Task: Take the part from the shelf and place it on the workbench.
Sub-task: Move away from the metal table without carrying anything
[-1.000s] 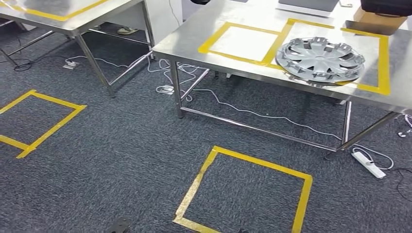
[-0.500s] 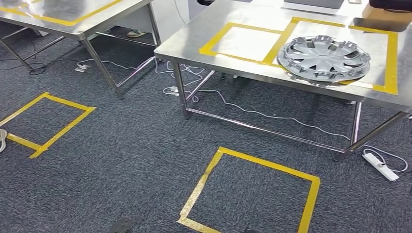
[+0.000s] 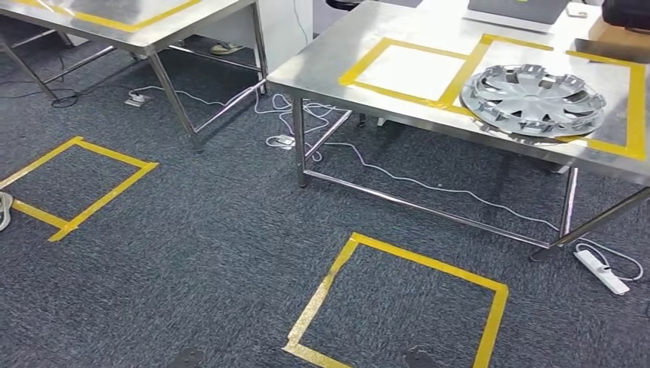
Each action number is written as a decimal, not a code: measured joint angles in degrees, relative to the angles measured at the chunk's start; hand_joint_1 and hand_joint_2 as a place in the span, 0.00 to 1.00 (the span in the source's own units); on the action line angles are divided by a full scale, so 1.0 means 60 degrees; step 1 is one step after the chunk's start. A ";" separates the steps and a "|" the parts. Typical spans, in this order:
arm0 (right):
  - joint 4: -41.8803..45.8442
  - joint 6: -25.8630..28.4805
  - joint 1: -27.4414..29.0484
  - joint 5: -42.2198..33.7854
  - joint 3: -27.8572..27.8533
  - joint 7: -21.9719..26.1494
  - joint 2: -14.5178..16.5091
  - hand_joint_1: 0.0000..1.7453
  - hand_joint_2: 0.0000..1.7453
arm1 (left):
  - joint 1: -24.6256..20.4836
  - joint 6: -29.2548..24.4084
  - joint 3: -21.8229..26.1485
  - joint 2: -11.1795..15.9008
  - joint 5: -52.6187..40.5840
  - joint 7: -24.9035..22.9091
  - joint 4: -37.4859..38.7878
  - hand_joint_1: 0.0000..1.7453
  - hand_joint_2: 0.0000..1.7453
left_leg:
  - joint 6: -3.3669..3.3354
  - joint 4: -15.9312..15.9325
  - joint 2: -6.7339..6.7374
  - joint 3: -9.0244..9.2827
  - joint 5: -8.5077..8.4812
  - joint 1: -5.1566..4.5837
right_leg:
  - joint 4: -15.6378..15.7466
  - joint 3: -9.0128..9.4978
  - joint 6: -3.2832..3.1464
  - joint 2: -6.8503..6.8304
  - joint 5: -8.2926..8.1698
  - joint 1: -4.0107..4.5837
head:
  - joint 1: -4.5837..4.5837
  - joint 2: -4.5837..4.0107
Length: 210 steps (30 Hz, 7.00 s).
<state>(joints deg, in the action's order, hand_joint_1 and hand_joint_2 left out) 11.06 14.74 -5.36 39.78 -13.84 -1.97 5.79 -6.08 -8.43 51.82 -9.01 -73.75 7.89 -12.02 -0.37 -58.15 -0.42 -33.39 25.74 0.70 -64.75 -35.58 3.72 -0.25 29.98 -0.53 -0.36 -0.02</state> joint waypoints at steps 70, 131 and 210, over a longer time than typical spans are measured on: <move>-0.0011 0.0396 0.0104 0.0681 -0.0302 -0.0281 0.0196 0.00 0.00 | -0.0009 -0.0023 0.0070 0.0056 -0.0107 0.0030 0.0000 0.00 0.00 | 0.0100 0.0054 -0.0891 -0.0041 -0.0137 -0.0074 | 0.0794 0.0561 -0.0043 0.0814 -0.0386 -0.0089 | -0.0050 0.0000; -0.0011 0.0339 0.0083 0.0914 -0.0451 -0.0342 0.0232 0.00 0.00 | -0.0078 -0.0026 0.0074 0.0046 -0.0197 -0.0010 0.0000 0.00 1.00 | 0.0179 0.0195 -0.0894 0.0040 -0.0158 -0.0033 | 0.0725 0.0475 -0.0053 0.0666 -0.0410 -0.0110 | -0.0074 0.0000; -0.0011 0.0165 0.0084 0.1027 -0.0539 -0.0372 0.0282 0.00 0.00 | -0.0107 -0.0084 0.0099 0.0078 -0.0229 -0.0050 0.0000 0.00 1.00 | 0.0336 0.0049 0.0817 0.0023 -0.0111 -0.0195 | 0.0957 0.0654 -0.0472 -0.0821 -0.0391 0.0132 | 0.0062 0.0000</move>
<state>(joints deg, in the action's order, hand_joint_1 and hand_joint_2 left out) 10.99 15.73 -4.85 45.94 -17.07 -4.20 7.48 -6.73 -8.93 52.41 -8.54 -75.12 7.58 -12.02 1.65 -57.86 4.48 -33.25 25.08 -0.47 -59.01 -31.66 0.88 -5.17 27.63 0.26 0.01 -0.02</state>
